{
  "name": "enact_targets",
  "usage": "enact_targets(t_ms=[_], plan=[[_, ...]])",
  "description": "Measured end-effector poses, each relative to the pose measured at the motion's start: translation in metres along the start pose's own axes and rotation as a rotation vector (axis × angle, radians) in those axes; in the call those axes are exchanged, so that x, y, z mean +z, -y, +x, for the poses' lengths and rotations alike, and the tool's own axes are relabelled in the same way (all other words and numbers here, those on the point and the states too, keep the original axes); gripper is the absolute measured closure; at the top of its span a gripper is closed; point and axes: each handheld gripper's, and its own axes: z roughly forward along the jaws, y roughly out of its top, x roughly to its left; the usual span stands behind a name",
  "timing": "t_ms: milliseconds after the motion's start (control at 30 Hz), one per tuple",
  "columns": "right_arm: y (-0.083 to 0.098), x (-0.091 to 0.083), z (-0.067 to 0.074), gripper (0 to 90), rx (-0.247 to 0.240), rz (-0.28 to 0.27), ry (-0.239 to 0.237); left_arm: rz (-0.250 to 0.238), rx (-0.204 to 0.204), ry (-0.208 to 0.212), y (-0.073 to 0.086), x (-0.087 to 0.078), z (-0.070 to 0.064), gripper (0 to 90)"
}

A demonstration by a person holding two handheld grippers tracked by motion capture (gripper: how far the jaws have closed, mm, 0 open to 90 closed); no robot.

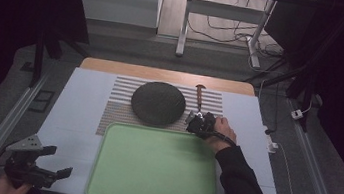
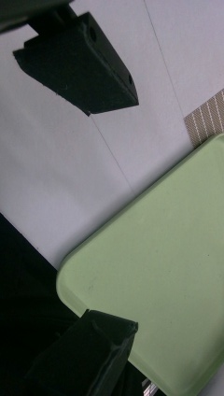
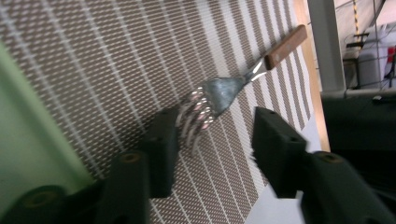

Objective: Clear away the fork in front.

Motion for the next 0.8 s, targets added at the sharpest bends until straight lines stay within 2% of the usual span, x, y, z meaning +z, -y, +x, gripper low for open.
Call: enact_targets(t_ms=[200, 267, 367, 400, 433, 500, 600, 633, 800], plan=[[-0.002, 0.002, 0.01, 83.4, -0.062, 0.013, -0.004, 0.0, -0.001, -0.001, 0.0, 0.0, 0.0, 0.0], [-0.002, 0.001, 0.012, 88.2, -0.097, 0.014, 0.017, 0.0, 0.001, -0.001, 0.0, 0.0, 0.0, 0.0], [-0.002, -0.004, 0.01, 89.6, -0.099, 0.007, 0.043, 0.0, 0.002, 0.0, 0.0, 0.0, 0.0, 0.0], [-0.002, -0.005, 0.01, 89.8, -0.099, 0.003, 0.07, 0.001, 0.003, 0.0, 0.0, 0.0, -0.001, 0.0], [-0.002, -0.008, 0.007, 90.0, -0.09, 0.005, 0.05, 0.0, 0.004, -0.002, 0.0, 0.0, -0.001, 0.0], [-0.002, -0.01, 0.004, 90.0, -0.079, -0.018, 0.039, 0.0, 0.005, -0.004, 0.0, 0.0, -0.001, 0.0], [-0.001, -0.014, 0.002, 90.0, -0.067, -0.037, 0.051, 0.0, 0.005, -0.005, 0.0, 0.0, -0.001, 0.0], [0.0, -0.017, 0.001, 90.0, -0.053, -0.035, 0.068, -0.001, 0.006, -0.007, 0.0, 0.0, -0.001, 0.0], [0.005, -0.025, -0.007, 90.0, 0.012, -0.07, 0.055, 0.001, 0.017, -0.016, 0.0, 0.0, -0.003, 0.0]])
